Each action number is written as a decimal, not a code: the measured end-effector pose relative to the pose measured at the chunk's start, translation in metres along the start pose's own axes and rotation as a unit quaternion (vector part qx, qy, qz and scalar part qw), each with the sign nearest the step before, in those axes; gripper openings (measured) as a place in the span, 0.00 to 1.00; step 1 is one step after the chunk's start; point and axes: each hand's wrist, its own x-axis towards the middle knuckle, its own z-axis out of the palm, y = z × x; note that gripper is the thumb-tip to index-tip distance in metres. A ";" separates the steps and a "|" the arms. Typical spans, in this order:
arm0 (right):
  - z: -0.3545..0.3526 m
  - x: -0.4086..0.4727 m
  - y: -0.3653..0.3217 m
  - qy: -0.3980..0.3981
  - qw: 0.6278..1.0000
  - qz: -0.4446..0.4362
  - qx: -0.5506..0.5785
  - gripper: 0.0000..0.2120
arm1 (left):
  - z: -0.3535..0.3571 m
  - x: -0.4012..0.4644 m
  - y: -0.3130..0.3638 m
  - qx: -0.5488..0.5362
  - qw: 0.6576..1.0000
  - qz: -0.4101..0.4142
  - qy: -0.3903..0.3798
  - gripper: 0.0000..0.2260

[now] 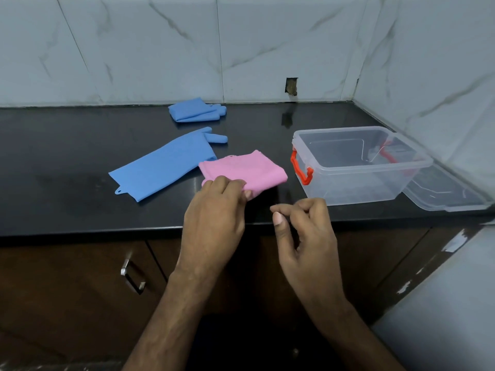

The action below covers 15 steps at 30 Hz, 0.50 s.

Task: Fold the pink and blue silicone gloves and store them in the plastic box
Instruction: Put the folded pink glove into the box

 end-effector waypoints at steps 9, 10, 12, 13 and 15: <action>-0.015 0.014 -0.022 -0.138 0.919 0.220 0.297 0.30 | -0.032 -0.024 0.047 -0.009 0.999 0.038 -0.006 0.11; -0.016 0.018 -0.023 -0.140 0.912 0.233 0.307 0.26 | -0.031 -0.026 0.048 -0.041 0.999 0.034 -0.008 0.10; -0.021 0.027 -0.025 -0.132 0.913 0.237 0.304 0.17 | -0.030 -0.026 0.046 -0.137 0.990 0.013 -0.009 0.11; -0.023 0.032 -0.026 -0.128 0.915 0.237 0.302 0.15 | -0.029 -0.026 0.045 -0.186 0.983 0.005 -0.008 0.12; -0.028 0.042 -0.027 -0.123 0.910 0.246 0.311 0.14 | -0.028 -0.026 0.045 -0.249 0.968 0.004 0.008 0.13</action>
